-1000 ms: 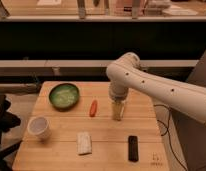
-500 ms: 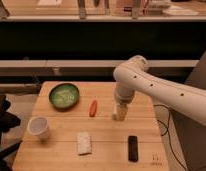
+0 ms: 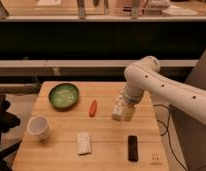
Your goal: Move the arm in a circular motion
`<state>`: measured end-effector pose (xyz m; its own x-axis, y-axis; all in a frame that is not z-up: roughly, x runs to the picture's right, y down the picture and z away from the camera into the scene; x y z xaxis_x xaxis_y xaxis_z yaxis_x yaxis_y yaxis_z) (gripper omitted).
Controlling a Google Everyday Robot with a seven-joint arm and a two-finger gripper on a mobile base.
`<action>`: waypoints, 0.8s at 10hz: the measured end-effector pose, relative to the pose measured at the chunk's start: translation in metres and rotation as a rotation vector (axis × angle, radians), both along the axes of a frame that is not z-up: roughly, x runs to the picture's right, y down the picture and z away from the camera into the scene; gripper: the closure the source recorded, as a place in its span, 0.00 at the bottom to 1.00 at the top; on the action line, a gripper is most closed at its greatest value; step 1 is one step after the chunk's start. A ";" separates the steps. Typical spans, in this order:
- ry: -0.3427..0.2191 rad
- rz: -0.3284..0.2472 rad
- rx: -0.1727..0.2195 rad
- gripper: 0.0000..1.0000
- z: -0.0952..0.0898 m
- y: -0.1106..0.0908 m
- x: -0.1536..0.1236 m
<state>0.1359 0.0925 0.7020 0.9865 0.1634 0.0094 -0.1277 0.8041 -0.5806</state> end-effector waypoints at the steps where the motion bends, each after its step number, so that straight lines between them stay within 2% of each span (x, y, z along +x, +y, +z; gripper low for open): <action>1: 0.005 0.008 -0.001 0.20 -0.001 0.000 0.000; 4: 0.012 0.019 0.004 0.20 0.010 -0.014 0.002; 8: 0.036 0.055 -0.005 0.20 0.010 -0.013 0.005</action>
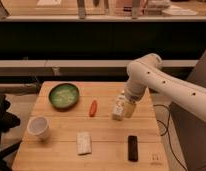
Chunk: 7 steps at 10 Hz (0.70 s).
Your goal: Move the arm in a circular motion
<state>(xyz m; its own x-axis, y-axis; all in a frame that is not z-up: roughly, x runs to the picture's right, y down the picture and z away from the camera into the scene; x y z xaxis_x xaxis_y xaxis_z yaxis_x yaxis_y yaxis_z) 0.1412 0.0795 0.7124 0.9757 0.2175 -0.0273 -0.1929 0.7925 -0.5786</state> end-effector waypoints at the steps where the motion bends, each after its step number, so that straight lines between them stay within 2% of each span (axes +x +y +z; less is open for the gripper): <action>1: 0.002 0.007 0.004 0.20 0.001 -0.004 -0.001; 3: 0.000 0.010 0.005 0.20 0.006 -0.013 -0.006; 7: 0.019 0.032 -0.005 0.20 0.009 -0.017 -0.007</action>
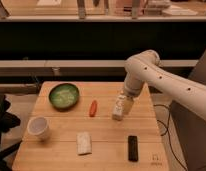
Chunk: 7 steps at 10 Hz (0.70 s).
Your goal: Move the arm in a circular motion
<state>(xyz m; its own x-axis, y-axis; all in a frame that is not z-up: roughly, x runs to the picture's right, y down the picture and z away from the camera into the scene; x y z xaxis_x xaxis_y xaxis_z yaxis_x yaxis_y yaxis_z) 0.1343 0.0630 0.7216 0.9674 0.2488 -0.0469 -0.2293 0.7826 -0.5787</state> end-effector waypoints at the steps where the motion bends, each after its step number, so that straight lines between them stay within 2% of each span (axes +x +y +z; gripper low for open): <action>1: 0.004 0.007 0.001 0.20 0.000 0.000 -0.002; 4: -0.013 -0.018 0.007 0.20 -0.002 -0.006 -0.030; 7: -0.003 -0.014 0.005 0.20 -0.004 -0.005 -0.027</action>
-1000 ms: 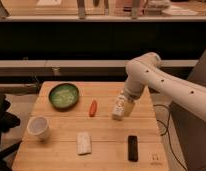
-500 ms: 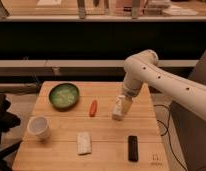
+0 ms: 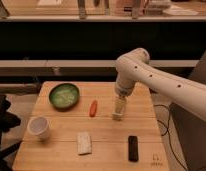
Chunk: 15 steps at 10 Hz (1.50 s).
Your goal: Move the arm in a circular motion
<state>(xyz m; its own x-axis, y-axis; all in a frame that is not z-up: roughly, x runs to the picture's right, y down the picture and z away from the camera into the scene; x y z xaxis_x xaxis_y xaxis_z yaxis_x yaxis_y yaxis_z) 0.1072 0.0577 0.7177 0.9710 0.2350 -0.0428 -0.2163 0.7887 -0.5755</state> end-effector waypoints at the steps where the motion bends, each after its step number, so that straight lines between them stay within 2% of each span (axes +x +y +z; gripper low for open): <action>1: 0.003 0.003 -0.003 0.20 -0.001 0.002 -0.003; 7: 0.002 0.015 -0.012 0.20 -0.010 0.009 -0.019; 10: 0.014 0.042 -0.018 0.20 -0.015 0.015 -0.007; 15: 0.018 0.069 -0.023 0.20 -0.020 0.016 -0.012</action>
